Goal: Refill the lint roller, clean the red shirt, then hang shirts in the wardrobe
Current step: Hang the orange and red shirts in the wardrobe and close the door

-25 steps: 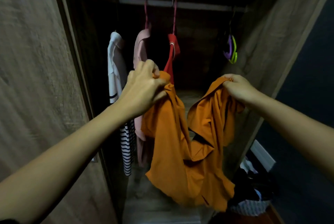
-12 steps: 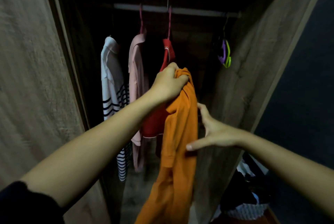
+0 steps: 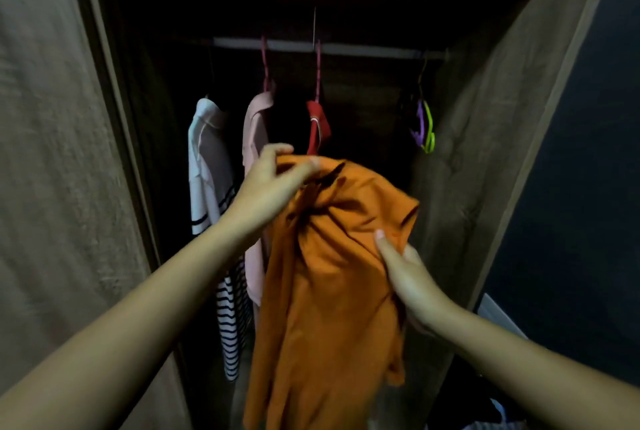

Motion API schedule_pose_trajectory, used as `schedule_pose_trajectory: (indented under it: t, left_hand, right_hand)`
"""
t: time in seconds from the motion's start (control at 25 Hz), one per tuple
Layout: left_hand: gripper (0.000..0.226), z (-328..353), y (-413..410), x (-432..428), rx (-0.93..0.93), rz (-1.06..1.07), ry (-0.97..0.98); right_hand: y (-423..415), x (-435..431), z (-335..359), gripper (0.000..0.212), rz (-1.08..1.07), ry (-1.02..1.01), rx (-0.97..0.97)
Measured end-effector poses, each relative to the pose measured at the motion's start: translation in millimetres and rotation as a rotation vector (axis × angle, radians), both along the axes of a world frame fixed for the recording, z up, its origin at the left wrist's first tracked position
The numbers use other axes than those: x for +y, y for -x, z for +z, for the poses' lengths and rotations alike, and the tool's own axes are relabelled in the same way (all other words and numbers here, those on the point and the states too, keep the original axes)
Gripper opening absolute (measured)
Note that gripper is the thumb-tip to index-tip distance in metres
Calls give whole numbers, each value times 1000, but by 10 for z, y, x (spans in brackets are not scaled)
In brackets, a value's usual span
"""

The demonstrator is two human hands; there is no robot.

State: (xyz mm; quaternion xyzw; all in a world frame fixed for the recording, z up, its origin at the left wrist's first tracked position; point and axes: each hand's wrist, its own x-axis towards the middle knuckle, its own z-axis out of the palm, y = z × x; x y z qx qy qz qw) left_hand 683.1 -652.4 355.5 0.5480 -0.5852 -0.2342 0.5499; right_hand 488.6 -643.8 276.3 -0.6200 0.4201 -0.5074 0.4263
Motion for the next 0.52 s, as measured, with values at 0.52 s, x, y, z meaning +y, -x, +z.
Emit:
schedule_pose_trajectory:
  t: [0.52]
  left_hand:
    - [35, -418, 328, 113, 141, -375, 145]
  right_hand:
    - [-15, -64, 393, 14, 200, 367, 286]
